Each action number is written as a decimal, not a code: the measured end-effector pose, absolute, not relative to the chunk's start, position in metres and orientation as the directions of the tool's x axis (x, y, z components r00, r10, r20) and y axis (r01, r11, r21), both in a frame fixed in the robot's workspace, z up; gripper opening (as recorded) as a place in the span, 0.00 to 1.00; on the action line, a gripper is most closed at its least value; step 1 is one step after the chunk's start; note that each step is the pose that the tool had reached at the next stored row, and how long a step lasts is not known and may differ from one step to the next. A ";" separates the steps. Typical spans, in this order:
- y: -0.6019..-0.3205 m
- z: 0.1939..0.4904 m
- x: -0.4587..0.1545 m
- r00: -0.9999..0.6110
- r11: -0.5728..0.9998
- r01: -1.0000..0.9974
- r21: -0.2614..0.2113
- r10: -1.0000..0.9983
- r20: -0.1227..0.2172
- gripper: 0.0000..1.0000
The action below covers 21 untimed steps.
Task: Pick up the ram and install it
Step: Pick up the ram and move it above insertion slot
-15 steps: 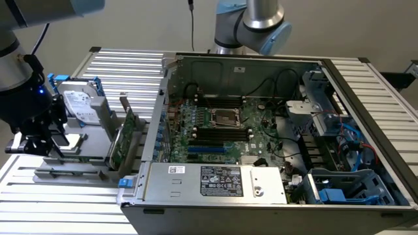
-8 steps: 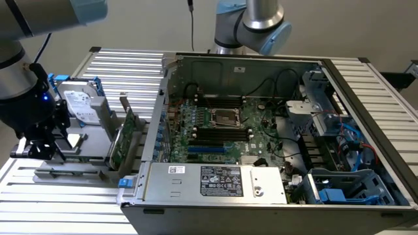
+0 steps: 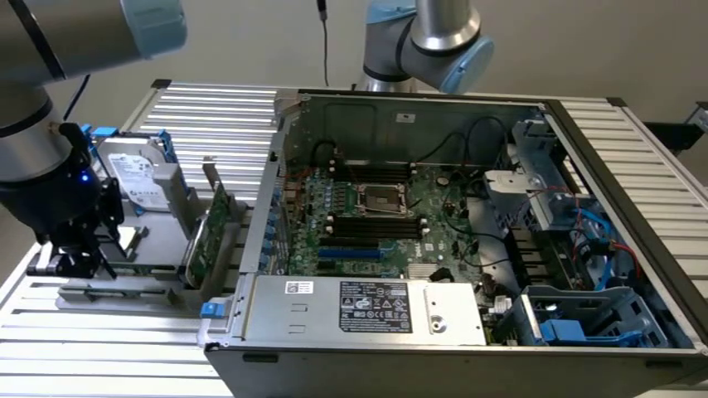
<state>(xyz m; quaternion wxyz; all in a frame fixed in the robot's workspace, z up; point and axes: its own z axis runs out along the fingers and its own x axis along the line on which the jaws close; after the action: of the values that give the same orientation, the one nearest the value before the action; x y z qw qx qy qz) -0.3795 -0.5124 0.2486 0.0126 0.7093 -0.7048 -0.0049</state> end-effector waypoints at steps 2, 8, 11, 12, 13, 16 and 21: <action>-0.513 0.245 -0.379 0.004 -0.004 -1.000 0.025 -1.000 0.011 0.36; -0.514 0.234 -0.379 -0.001 0.002 -1.000 0.025 -1.000 0.011 0.36; -0.514 0.229 -0.379 -0.004 0.004 -1.000 0.025 -1.000 0.011 0.36; -0.515 0.227 -0.379 -0.005 0.006 -1.000 0.025 -1.000 0.011 0.36; -0.515 0.225 -0.379 -0.007 0.007 -1.000 0.025 -1.000 0.011 0.36; -0.516 0.220 -0.379 -0.009 0.009 -1.000 0.025 -1.000 0.011 0.36; -0.519 0.210 -0.379 -0.011 0.012 -1.000 0.025 -1.000 0.011 0.36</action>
<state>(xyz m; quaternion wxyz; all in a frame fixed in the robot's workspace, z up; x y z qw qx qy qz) -0.3795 -0.5186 0.2102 0.0124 0.7029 -0.7111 -0.0050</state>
